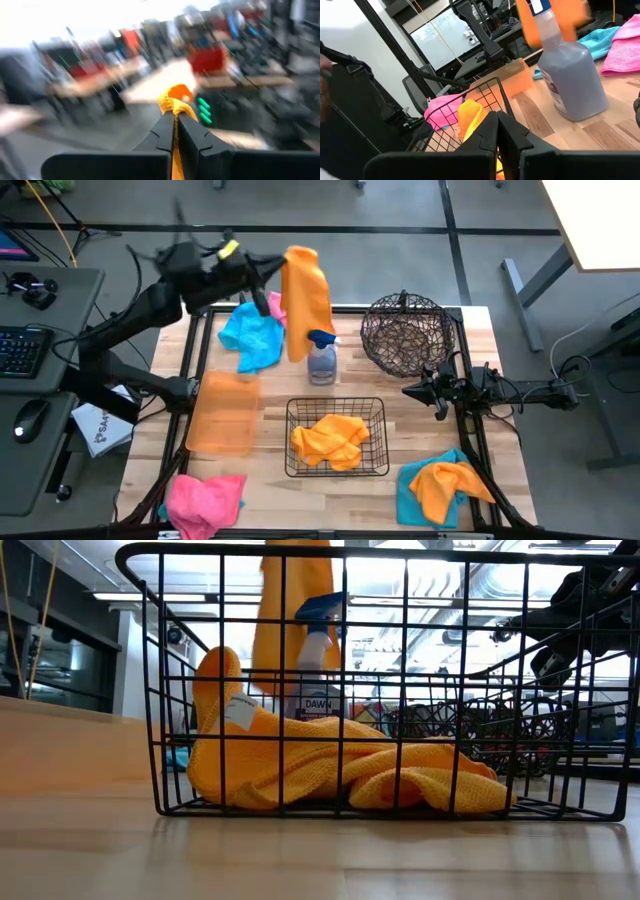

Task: Sort microfiber towel by color & place in baskets
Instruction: Put the top yellow microfiber towel into the wire basket

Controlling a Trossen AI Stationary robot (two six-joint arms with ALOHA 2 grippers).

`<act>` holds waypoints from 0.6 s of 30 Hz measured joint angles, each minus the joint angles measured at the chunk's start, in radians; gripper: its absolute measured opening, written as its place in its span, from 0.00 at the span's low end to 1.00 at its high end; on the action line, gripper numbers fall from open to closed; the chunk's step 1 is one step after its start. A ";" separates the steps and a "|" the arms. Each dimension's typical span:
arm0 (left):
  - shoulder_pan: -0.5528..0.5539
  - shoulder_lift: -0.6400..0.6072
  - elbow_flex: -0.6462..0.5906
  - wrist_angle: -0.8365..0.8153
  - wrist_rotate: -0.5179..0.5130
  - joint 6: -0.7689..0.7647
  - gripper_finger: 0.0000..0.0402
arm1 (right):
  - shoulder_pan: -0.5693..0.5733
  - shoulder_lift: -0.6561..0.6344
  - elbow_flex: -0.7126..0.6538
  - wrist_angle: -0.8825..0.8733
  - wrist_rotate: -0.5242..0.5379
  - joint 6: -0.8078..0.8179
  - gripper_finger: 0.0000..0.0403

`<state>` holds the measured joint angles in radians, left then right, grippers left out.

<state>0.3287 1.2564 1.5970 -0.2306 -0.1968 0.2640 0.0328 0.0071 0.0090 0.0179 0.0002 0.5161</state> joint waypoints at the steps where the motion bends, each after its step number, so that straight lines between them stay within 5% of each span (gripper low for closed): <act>1: -0.026 -0.003 0.000 0.082 -0.060 0.056 0.00 | 0.000 0.000 0.000 0.000 0.000 0.000 0.00; 5: -0.131 -0.011 0.042 0.357 -0.171 0.195 0.00 | 0.000 0.000 0.000 0.000 0.000 0.000 0.00; 9: -0.247 -0.004 0.136 0.360 -0.163 0.183 0.00 | 0.000 0.000 0.000 0.000 0.000 0.000 0.00; 18: -0.473 0.108 0.154 0.293 0.071 -0.006 0.00 | 0.000 0.000 0.000 0.000 0.000 0.000 0.00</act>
<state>-0.1438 1.3644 1.7512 0.0620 -0.1254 0.2579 0.0329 0.0071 0.0089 0.0177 0.0006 0.5160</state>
